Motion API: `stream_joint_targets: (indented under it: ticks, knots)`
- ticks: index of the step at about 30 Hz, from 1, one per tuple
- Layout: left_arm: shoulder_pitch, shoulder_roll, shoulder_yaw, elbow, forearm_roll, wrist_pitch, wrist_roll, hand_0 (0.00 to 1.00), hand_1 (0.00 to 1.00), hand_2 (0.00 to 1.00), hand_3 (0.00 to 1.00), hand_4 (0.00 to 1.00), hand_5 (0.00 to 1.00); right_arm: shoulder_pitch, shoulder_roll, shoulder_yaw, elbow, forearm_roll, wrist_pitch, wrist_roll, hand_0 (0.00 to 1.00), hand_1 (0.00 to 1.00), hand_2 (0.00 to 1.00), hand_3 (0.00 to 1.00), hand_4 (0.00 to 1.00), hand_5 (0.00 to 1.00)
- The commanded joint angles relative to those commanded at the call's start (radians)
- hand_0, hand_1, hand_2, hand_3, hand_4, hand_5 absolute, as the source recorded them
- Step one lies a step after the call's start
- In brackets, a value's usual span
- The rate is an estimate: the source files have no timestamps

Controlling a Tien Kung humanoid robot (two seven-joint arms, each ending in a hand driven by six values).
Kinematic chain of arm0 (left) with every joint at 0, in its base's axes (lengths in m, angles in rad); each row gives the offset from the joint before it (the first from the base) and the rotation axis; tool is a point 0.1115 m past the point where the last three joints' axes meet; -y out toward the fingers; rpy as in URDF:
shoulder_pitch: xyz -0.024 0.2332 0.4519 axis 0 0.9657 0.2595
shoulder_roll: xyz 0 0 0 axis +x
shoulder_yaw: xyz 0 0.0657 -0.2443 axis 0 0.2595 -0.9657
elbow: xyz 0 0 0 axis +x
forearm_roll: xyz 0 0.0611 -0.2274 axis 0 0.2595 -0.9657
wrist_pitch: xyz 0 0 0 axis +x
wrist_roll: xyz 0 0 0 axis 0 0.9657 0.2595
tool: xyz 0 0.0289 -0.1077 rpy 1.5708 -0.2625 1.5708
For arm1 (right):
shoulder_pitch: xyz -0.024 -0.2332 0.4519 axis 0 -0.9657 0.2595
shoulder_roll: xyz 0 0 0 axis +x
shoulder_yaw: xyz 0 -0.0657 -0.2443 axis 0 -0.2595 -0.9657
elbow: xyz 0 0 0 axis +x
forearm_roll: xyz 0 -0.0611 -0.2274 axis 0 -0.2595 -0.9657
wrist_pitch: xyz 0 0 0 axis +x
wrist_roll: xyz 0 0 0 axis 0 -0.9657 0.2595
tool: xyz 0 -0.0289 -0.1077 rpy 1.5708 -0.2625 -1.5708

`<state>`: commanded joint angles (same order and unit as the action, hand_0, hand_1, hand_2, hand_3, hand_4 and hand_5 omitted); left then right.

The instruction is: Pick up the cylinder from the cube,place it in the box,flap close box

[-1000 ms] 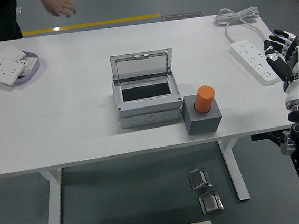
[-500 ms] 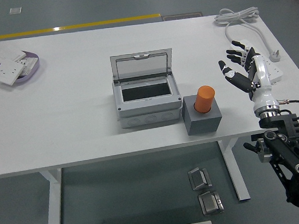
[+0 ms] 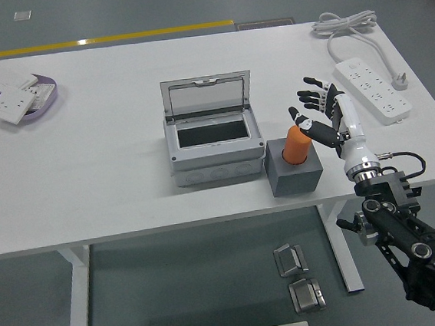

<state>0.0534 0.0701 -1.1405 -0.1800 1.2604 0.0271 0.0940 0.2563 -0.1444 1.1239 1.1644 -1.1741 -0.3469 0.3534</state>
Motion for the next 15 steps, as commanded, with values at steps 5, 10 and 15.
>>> stream_joint_targets:
  ticks: [5, 10, 15]
  knots:
    - [0.001, 0.003, -0.001, 0.0, 0.001, 0.001, -0.001, 0.595, 0.618, 0.599, 0.609, 0.672, 0.291, 0.009, 0.001, -0.028, -0.031, 0.016, 0.003, 0.005, 0.645, 0.629, 0.559, 0.678, 0.749, 0.06]
    - [0.001, 0.002, 0.003, 0.0, 0.0, 0.0, -0.001, 0.595, 0.617, 0.598, 0.61, 0.672, 0.292, 0.017, 0.002, -0.066, -0.062, 0.032, 0.009, 0.009, 0.628, 0.62, 0.542, 0.681, 0.742, 0.067]
    - [-0.001, 0.001, 0.006, 0.0, -0.001, -0.001, -0.002, 0.595, 0.618, 0.593, 0.61, 0.673, 0.293, 0.026, 0.004, -0.104, -0.083, 0.044, 0.011, 0.011, 0.62, 0.621, 0.535, 0.653, 0.74, 0.084]
